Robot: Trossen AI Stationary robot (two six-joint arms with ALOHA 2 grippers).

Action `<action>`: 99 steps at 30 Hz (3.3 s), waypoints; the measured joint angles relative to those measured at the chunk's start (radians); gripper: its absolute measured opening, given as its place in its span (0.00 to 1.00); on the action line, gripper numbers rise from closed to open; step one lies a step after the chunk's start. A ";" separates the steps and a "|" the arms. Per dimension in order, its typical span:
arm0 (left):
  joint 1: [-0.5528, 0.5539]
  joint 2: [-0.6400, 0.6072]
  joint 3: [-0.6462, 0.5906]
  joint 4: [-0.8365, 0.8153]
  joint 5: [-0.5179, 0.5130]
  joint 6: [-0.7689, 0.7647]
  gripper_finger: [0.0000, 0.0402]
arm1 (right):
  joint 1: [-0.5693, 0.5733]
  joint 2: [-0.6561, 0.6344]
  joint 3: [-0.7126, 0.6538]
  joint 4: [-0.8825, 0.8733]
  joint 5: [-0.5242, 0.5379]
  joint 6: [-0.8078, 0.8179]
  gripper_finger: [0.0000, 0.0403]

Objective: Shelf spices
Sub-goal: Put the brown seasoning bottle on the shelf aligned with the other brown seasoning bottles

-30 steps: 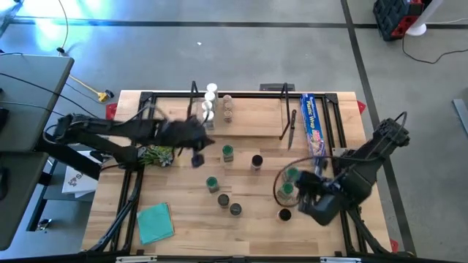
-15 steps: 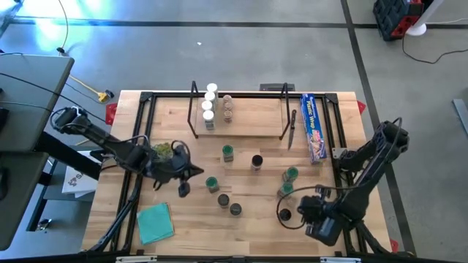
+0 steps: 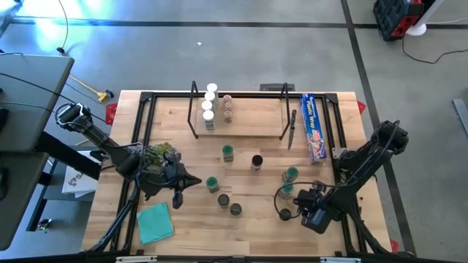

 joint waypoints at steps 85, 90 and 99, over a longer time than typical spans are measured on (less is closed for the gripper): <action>-0.065 0.004 0.000 -0.001 -0.002 -0.002 0.00 | -1.058 0.395 0.836 0.136 0.054 -1.043 0.31; -0.071 0.004 0.000 -0.001 -0.019 0.000 0.00 | -1.065 0.451 0.836 0.192 0.023 -1.001 0.31; -0.071 0.004 0.000 -0.001 -0.021 -0.001 0.00 | -1.065 0.512 0.836 0.232 0.038 -0.973 0.31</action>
